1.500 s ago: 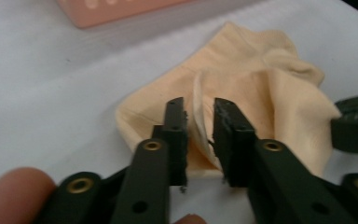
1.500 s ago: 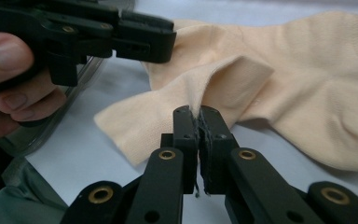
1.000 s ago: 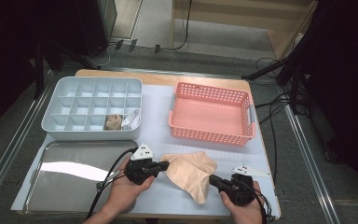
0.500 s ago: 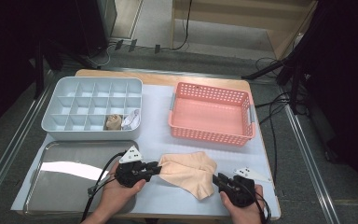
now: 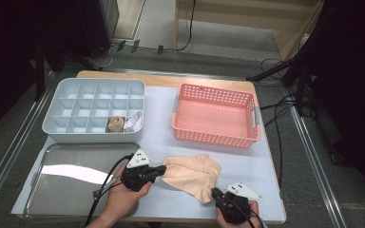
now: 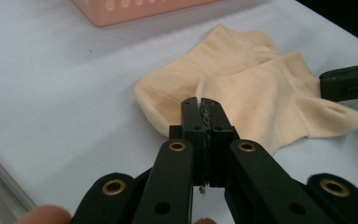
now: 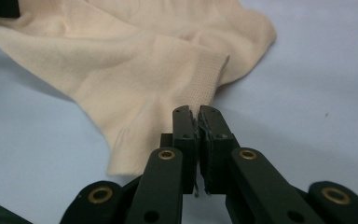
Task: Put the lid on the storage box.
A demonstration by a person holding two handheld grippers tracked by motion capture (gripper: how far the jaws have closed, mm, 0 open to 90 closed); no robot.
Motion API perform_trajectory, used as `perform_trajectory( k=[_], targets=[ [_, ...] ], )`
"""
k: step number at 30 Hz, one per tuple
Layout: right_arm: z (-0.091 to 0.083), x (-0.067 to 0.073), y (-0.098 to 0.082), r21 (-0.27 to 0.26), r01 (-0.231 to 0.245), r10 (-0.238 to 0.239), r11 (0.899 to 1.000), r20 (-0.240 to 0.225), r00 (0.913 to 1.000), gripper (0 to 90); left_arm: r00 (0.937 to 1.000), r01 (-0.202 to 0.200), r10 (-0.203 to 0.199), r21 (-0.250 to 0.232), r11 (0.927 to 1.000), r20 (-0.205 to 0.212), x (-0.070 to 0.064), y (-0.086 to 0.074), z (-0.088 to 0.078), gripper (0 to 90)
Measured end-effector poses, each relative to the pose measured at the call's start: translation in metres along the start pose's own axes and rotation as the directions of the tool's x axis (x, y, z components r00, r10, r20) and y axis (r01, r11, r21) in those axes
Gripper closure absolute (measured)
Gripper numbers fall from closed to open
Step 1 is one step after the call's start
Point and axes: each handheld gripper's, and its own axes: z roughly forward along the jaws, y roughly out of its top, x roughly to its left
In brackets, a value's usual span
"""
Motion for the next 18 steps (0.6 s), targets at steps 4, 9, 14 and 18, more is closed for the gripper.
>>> perform_trajectory(
  k=[4, 9, 14, 18],
  targets=[
    [-0.009, -0.003, 0.01, -0.057, 0.033, -0.034, 0.998, -0.021, 0.9992, 86.6, 0.9997, 0.021, -0.021, -0.031, 0.9993, 0.009, 0.003, 0.003, -0.003, 90.0],
    [-0.014, -0.016, 0.032, -0.106, 0.037, -0.039, 0.994, -0.02, 0.999, 86.5, 0.9977, 0.068, -0.067, -0.057, 0.9961, 0.01, 0.009, 0.009, -0.004, 90.0],
    [-0.002, -0.028, 0.056, -0.102, 0.082, -0.085, 0.991, -0.031, 0.9959, 85.9, 0.9968, 0.077, -0.078, -0.058, 0.9953, -0.017, 0.012, 0.011, 0.001, 89.8],
    [0.015, -0.038, 0.067, -0.086, 0.111, -0.115, 0.99, -0.035, 0.9928, 85.4, 0.9971, 0.072, -0.073, -0.052, 0.996, -0.02, 0.012, 0.009, 0.004, 89.6]
  ],
)
